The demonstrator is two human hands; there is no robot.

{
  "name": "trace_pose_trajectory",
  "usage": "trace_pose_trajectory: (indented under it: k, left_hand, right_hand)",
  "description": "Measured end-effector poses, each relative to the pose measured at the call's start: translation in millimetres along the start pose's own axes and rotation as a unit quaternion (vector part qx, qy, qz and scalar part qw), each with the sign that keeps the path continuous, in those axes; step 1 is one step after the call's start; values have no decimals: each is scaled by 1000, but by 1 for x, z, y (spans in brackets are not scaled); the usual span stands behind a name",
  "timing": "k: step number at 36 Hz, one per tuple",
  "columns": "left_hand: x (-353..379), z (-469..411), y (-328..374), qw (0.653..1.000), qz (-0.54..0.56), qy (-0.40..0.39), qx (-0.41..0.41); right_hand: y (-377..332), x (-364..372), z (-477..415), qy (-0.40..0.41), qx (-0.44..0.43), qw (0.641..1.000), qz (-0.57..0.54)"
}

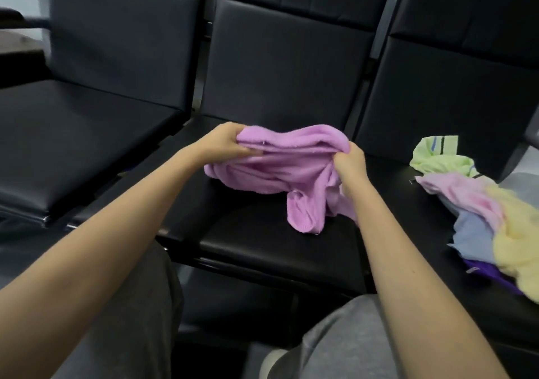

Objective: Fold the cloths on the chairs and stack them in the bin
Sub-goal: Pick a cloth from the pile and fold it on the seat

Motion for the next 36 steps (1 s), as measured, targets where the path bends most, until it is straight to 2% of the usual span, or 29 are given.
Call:
trace_pose_trajectory:
  k: [2,5,7,8,10,12,14,16,18,20,22,23,25,30,33,36]
  left_hand:
    - [-2,-1,-4,991,-54,-112,-49]
    - [-11,-2,-6,948,-177,-243,-107]
    - [-21,-8,1,927,-271,-241,-95]
    - [-25,-10,4,931,-283,-218,-74]
    - [-33,-13,11,965,-191,-177,-24]
    - [-37,-6,21,986,-23,-166,-10]
    - [-35,-3,30,982,53,-183,11]
    - [-32,0,33,973,84,-216,11]
    - [-27,5,30,945,129,-299,-32]
    - [-22,16,24,886,136,-431,-106]
    - [-17,27,20,828,75,-537,-144]
    - [-16,26,15,819,32,-552,-153]
    - [-14,16,8,840,-40,-518,-154]
    - [-24,-25,-6,930,-170,-311,-98]
    - [-34,-42,-9,951,-211,-209,-83]
    - [-54,-63,-2,961,-248,-98,-74]
  right_hand:
    - [-2,-2,0,-6,-32,999,19]
    - [-16,-8,7,-45,-142,984,95]
    - [-23,-10,6,-110,-182,958,194]
    - [-23,-12,4,-132,-176,936,273]
    - [-22,-17,4,-136,-148,887,416]
    - [-26,-20,6,-122,-140,845,502]
    - [-31,-23,10,-135,-115,825,537]
    - [-31,-26,13,-187,-72,802,562]
    - [-22,-31,14,-276,25,779,562]
    - [-10,-33,17,-362,125,760,525]
    - [-4,-31,18,-406,169,743,504]
    - [-3,-29,16,-411,171,745,496]
    - [-5,-23,10,-393,153,775,471]
    - [-23,-16,-15,-274,40,881,384]
    - [-31,-17,-25,-209,-3,921,329]
    - [-45,-22,-34,-87,-48,958,269]
Point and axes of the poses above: each hand's wrist, its own z-axis away from the middle knuckle, its own x-axis out of the palm, y = z × x, the point moved 5 cm from there along -z, towards the middle knuckle, and after that the axes turned 10 degrees about x, right-handed, at the moved point
